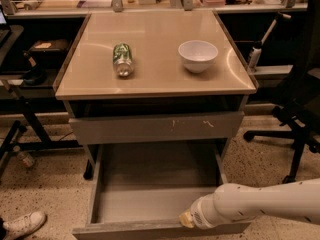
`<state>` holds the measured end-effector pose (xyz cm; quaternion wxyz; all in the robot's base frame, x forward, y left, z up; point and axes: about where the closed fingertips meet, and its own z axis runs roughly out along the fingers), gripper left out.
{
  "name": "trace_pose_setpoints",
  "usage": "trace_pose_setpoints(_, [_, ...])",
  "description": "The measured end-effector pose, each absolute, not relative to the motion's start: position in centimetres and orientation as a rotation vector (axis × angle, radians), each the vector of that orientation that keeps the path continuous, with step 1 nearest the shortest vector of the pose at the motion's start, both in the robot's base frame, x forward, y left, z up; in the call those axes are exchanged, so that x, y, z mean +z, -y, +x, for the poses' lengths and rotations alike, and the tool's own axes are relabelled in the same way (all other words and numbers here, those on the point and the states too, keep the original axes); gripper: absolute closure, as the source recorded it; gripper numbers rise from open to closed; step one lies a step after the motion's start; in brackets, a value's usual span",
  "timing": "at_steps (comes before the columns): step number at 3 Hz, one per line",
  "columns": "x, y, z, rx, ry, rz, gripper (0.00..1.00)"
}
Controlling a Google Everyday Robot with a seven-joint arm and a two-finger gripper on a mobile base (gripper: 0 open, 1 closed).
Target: Open middle drawer
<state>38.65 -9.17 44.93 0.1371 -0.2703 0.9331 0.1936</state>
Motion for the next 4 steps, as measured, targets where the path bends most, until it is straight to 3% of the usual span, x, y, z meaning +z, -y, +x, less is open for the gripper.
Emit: trace_pose_setpoints(4, [45.07, 9.25, 37.73, 0.572, -2.722, -0.773, 1.0])
